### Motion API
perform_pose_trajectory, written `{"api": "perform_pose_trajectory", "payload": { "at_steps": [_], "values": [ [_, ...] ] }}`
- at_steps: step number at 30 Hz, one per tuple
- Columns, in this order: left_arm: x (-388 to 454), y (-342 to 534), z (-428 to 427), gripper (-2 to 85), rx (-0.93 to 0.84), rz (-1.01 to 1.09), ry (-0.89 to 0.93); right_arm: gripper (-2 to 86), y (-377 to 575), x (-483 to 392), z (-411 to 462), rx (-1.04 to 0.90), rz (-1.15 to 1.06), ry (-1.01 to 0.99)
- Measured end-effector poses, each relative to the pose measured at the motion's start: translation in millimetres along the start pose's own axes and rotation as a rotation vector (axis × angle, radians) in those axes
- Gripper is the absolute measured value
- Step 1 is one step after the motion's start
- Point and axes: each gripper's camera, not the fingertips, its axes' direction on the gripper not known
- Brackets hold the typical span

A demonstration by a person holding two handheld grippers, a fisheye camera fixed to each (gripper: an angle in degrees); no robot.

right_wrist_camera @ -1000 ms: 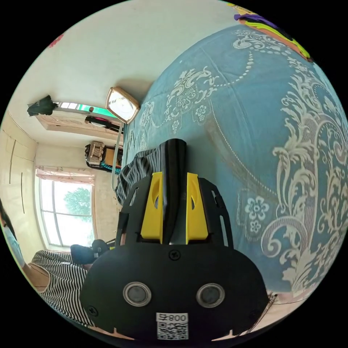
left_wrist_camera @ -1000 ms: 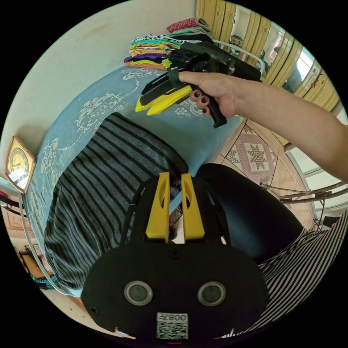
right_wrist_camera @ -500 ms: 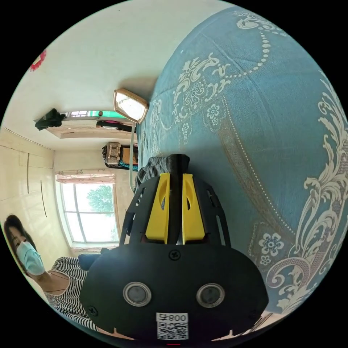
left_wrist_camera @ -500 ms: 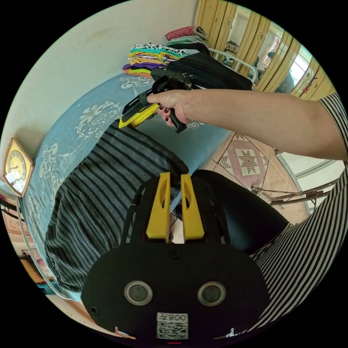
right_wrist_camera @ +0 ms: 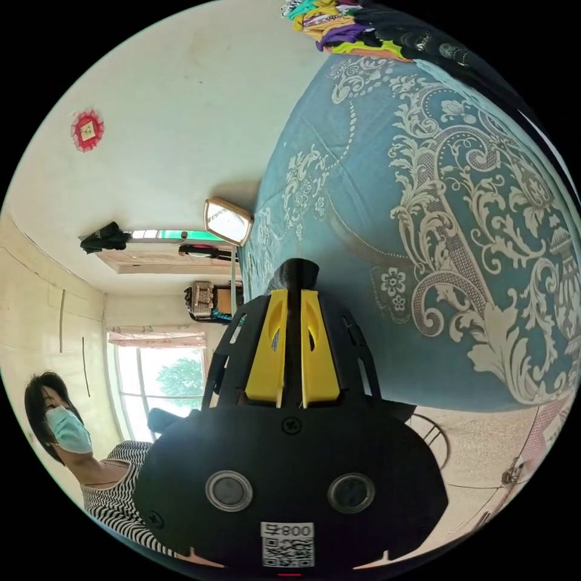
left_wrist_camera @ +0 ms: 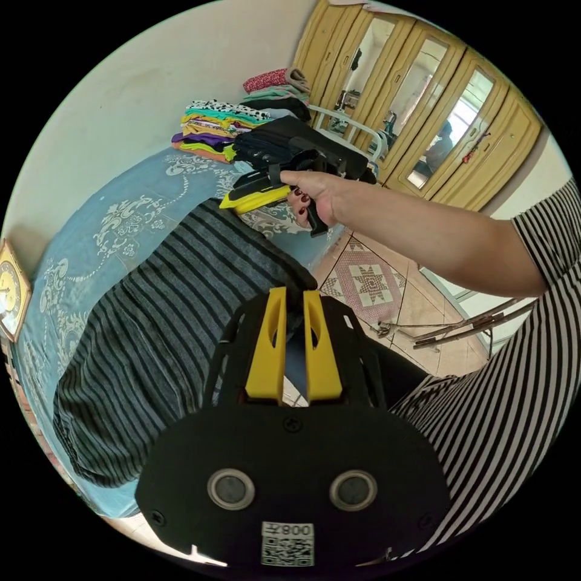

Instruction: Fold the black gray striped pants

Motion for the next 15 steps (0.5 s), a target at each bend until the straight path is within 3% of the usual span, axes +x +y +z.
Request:
{"api": "perform_pose_trajectory", "payload": {
  "at_steps": [7,15],
  "values": [
    [-59,108,-7,0.8,0.204,-0.140,0.069,2.3,5,-113,20,0.057,-0.134,-0.077],
    [-139,295,-1,0.7,0.469,-0.391,0.081,1.0,4,-245,94,0.010,-0.273,-0.154]
  ]
}}
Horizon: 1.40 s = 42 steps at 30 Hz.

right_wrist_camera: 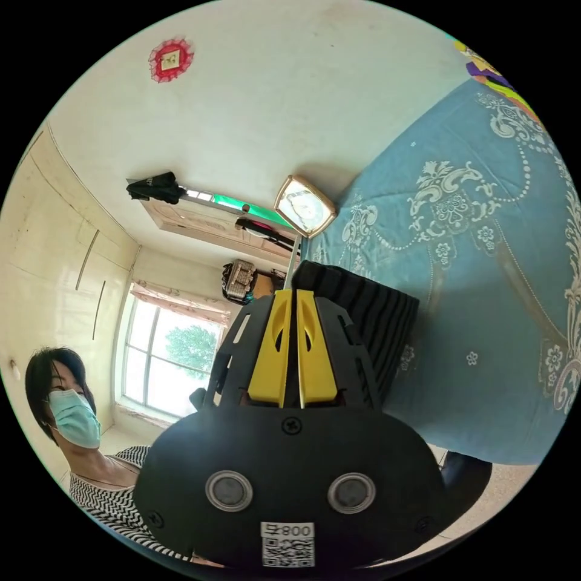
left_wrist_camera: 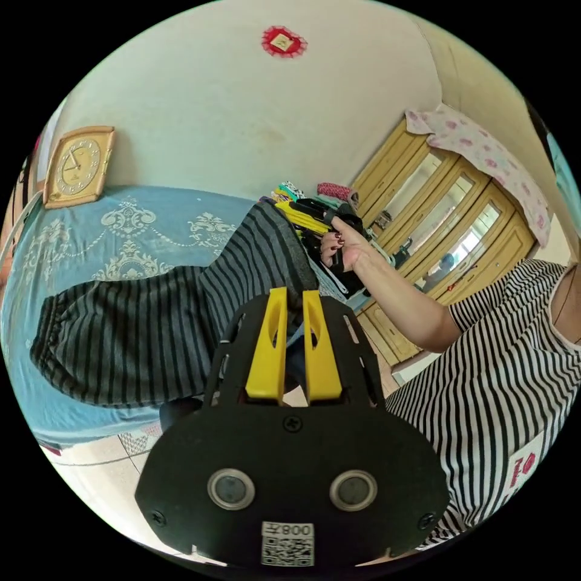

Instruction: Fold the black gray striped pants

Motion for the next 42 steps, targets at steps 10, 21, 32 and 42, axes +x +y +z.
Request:
{"api": "perform_pose_trajectory", "payload": {
  "at_steps": [10,21,32,42],
  "values": [
    [-142,148,-31,0.9,0.206,-0.208,-0.071,0.3,-51,-118,169,-0.165,-0.103,-0.003],
    [-296,316,-20,1.2,0.333,-0.499,-0.133,0.3,-74,-200,358,-0.366,-0.148,0.061],
    [-396,454,59,3.5,0.395,-0.785,-0.067,0.0,-33,-252,435,-0.599,-0.293,0.101],
    [-346,484,87,0.6,0.506,-0.718,-0.249,0.0,104,-320,492,-0.826,-0.756,0.469]
  ]
}}
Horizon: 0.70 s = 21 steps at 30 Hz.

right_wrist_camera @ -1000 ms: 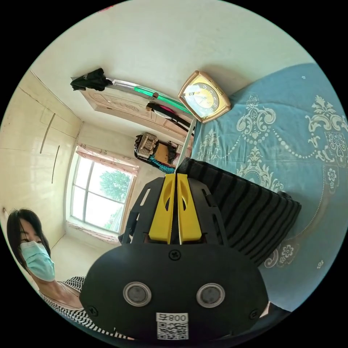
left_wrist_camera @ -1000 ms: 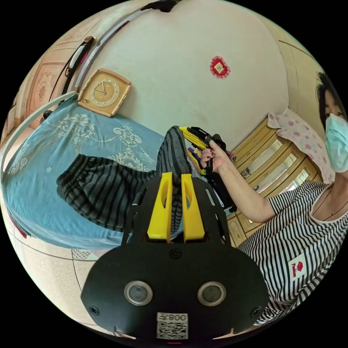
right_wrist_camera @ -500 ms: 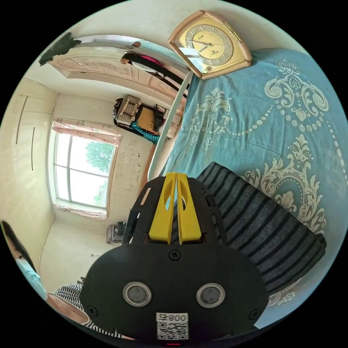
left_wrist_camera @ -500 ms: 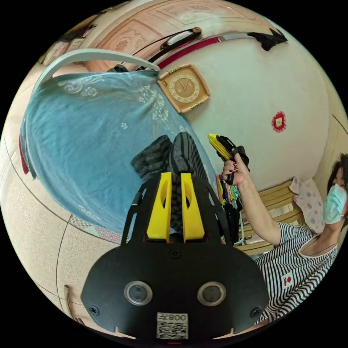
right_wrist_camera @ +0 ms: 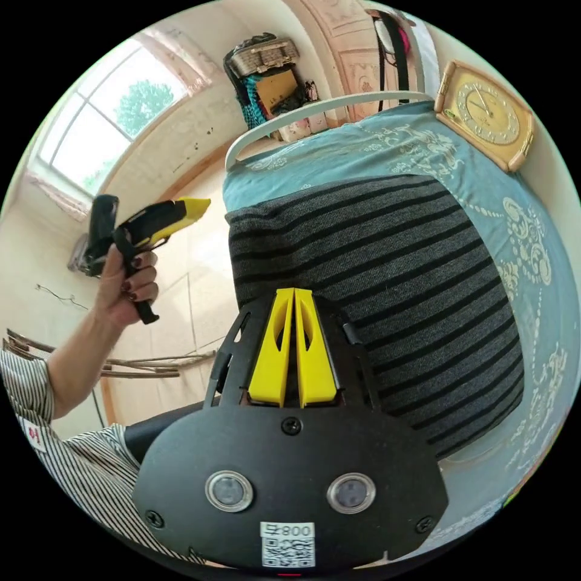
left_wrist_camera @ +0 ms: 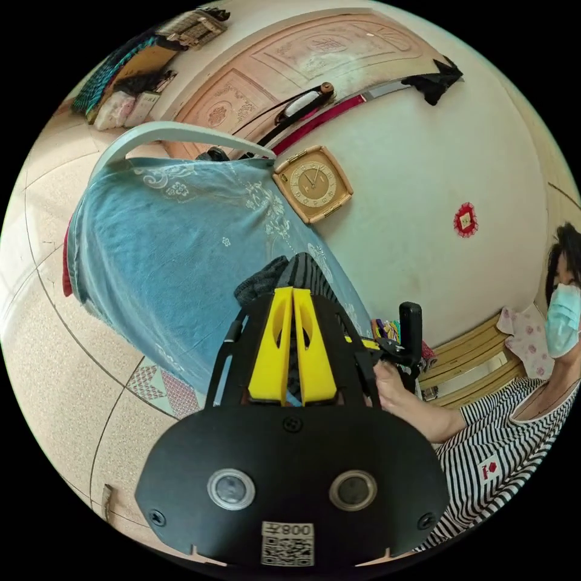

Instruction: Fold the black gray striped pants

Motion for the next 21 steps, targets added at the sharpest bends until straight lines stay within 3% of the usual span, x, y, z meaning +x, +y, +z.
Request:
{"api": "perform_pose_trajectory", "payload": {
  "at_steps": [4,6,10,12,14,17,21],
  "values": [
    [31,11,32,0.2,-0.097,0.142,-0.050,0.1,-11,-41,11,0.004,-0.088,0.202],
    [37,17,66,0.1,-0.205,0.188,-0.217,0.1,-14,-47,14,0.003,-0.109,0.226],
    [26,28,81,0.0,-0.217,0.095,-0.179,0.1,-28,-44,-6,-0.055,-0.068,0.092],
    [44,40,75,0.0,-0.171,0.123,-0.186,0.1,-23,-45,-30,0.021,-0.081,-0.035],
    [58,48,76,0.0,-0.165,0.154,-0.212,0.1,-15,-44,-37,0.054,-0.041,-0.049],
    [62,57,93,0.0,-0.208,0.143,-0.231,0.1,-13,-39,1,-0.081,0.008,-0.080],
    [89,69,97,0.0,-0.176,0.158,-0.233,0.1,-7,-45,-20,-0.003,-0.005,-0.078]
  ]
}}
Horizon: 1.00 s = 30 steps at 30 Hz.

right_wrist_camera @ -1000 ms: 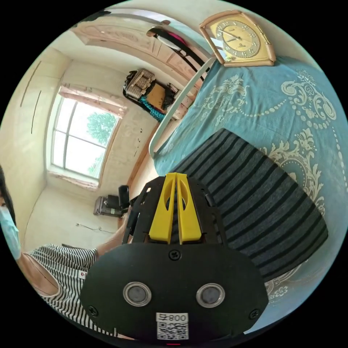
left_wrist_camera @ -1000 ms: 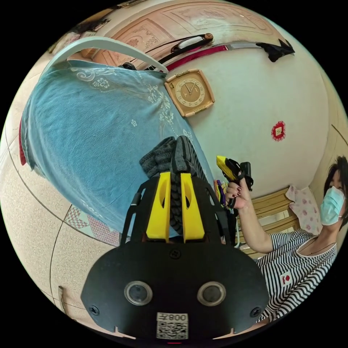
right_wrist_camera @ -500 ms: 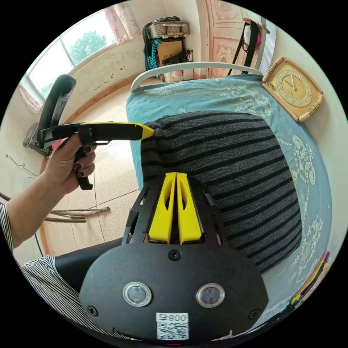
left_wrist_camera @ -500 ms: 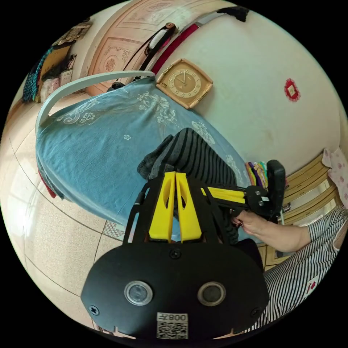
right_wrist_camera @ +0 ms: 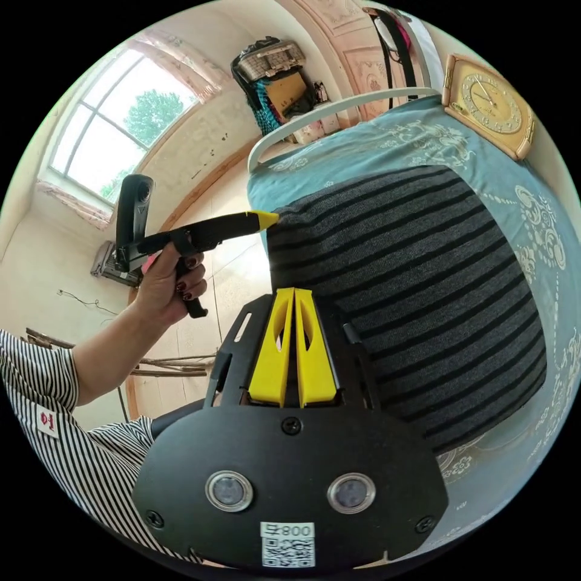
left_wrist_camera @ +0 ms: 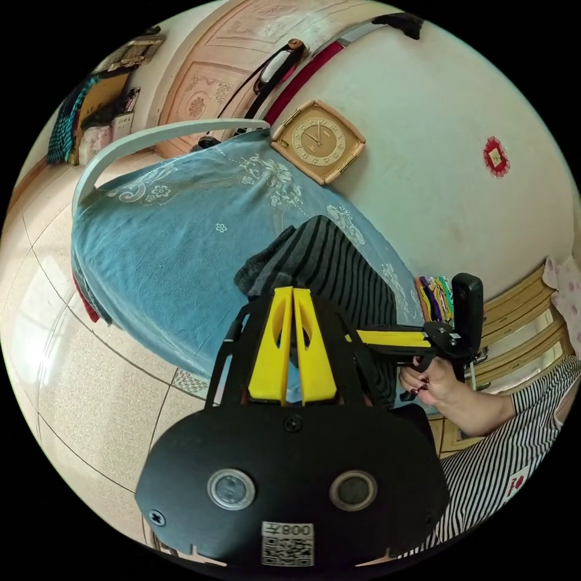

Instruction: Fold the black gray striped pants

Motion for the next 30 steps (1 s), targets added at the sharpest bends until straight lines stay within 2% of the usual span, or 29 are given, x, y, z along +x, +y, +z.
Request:
{"api": "perform_pose_trajectory", "payload": {
  "at_steps": [2,6,10,13,16,17,20,25,30],
  "values": [
    [20,3,1,0.0,0.007,0.051,-0.031,0.1,9,8,-1,0.019,0.035,-0.044],
    [36,5,34,0.0,-0.107,0.056,-0.105,0.1,17,30,13,-0.007,0.120,-0.109],
    [59,6,22,0.0,-0.044,0.021,-0.075,0.1,37,30,-20,0.077,0.096,-0.147],
    [81,7,20,0.1,-0.023,0.046,-0.105,0.1,68,45,-28,0.094,0.158,-0.136],
    [92,-1,37,0.0,-0.085,0.043,-0.128,0.1,99,70,-8,0.040,0.260,-0.176],
    [95,-4,48,0.0,-0.128,0.057,-0.151,0.1,110,76,-2,0.073,0.265,-0.195],
    [104,-6,57,0.0,-0.148,0.025,-0.133,0.1,123,94,1,0.103,0.340,-0.279],
    [139,4,39,0.0,-0.098,0.041,-0.135,0.1,151,102,-14,0.137,0.334,-0.271],
    [175,45,40,0.2,-0.130,0.024,0.025,0.1,218,126,-10,0.247,0.500,-0.369]
  ]
}}
